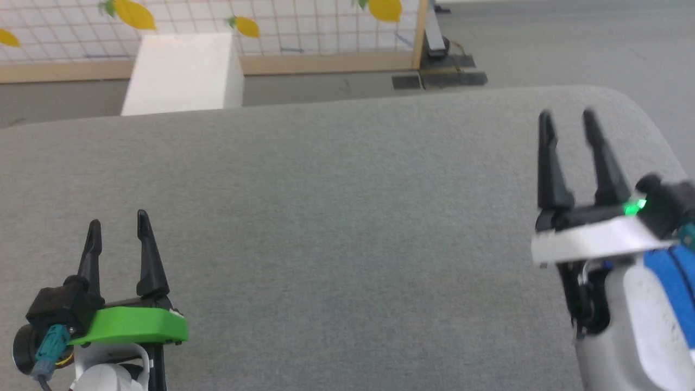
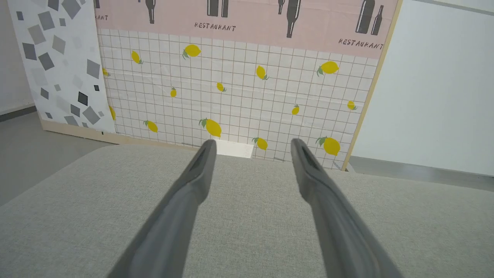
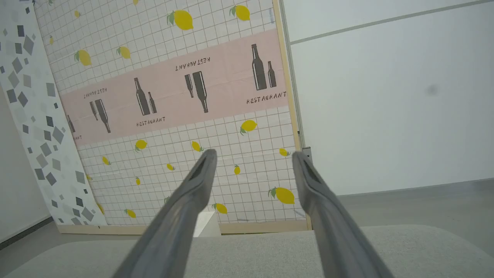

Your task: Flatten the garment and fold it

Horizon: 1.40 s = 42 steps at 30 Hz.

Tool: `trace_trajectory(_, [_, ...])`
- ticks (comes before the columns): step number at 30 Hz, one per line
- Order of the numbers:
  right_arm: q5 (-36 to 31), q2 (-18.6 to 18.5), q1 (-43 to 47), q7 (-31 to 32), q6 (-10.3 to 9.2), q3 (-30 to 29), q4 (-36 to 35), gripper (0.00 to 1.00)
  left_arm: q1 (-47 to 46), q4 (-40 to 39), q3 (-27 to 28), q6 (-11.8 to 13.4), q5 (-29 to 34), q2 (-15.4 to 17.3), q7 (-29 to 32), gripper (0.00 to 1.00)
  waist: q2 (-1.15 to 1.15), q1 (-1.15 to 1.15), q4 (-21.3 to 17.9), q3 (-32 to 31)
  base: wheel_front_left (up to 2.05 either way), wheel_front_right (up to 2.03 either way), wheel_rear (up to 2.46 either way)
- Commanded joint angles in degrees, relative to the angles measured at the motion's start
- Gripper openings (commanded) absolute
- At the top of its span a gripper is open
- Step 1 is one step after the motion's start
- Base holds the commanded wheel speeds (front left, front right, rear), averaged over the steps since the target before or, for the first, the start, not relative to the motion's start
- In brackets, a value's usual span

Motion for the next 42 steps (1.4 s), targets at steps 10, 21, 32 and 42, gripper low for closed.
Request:
trace_trajectory(10, [-2.81,0.06,10.63,-0.48,-0.09,-1.84,-1.66,1.00,-0.25,3.53,-1.67,1.11,2.63,-0.64,-0.41,1.00,0.00,0.01,3.04,-2.58,0.00,0.00,0.00])
trace_trajectory(21, [-2.85,0.07,17.11,-0.48,-0.09,-2.88,-1.28,1.00,1.11,9.10,-3.47,-0.14,2.96,-2.46,-0.51,1.00,0.00,0.01,3.36,-3.03,0.00,0.00,0.00])
trace_trajectory(32, [-2.92,0.02,16.90,-0.10,0.00,-3.09,0.10,0.00,0.89,10.81,-3.87,-1.07,3.03,-3.43,-0.22,0.00,0.00,0.01,3.15,-3.47,0.00,0.00,0.00])
trace_trajectory(42, [-3.87,0.03,17.04,0.90,-0.01,-2.89,-0.44,0.00,0.93,10.23,-3.64,-1.40,4.13,-3.81,0.78,0.00,0.00,0.01,3.29,-3.56,0.00,0.00,0.00])
